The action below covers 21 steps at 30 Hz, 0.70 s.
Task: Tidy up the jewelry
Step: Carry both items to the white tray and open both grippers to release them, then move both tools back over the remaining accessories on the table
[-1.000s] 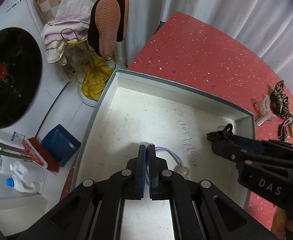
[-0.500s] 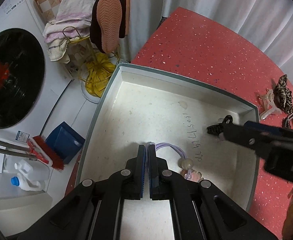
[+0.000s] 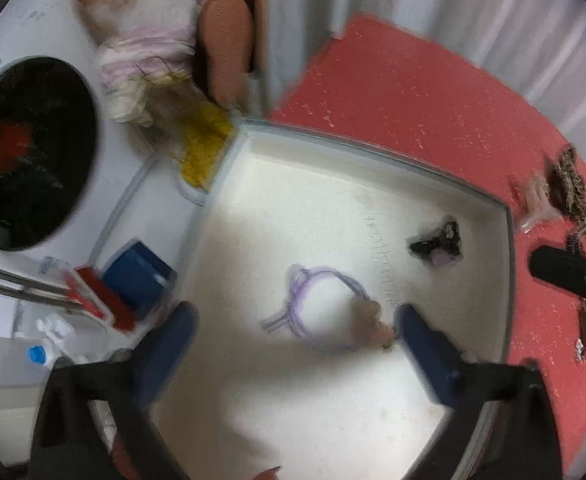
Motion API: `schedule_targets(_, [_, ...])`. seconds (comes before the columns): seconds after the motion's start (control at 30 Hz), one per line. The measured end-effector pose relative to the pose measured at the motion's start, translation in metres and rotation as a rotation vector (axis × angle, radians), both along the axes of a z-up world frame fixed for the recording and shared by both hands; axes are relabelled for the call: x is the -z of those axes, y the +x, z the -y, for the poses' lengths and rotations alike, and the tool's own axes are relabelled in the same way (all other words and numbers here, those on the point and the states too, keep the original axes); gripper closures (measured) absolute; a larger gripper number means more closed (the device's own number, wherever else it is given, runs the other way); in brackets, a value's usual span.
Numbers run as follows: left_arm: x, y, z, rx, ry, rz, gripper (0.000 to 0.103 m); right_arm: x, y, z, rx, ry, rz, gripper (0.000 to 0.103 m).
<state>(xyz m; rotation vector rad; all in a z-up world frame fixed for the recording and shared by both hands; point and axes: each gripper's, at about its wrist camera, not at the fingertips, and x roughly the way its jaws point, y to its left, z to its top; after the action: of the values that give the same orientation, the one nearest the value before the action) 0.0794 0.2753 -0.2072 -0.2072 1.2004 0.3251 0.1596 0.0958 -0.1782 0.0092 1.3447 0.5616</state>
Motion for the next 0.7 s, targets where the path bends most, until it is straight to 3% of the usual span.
schedule_targets(0.3, [-0.002,0.005,0.014,0.037,0.044,-0.016,0.001,-0.011,-0.014,0.029,0.027,0.004,0.014,0.044])
schedule_targets(0.4, [-0.008,0.000,0.017,0.049,0.050,-0.022,0.001,-0.013,-0.019,0.040,0.035,0.001,0.018,0.035])
schedule_targets(0.7, [-0.025,-0.016,0.051,0.088,0.093,-0.026,0.001,-0.018,-0.036,0.085,0.076,-0.011,0.015,0.027])
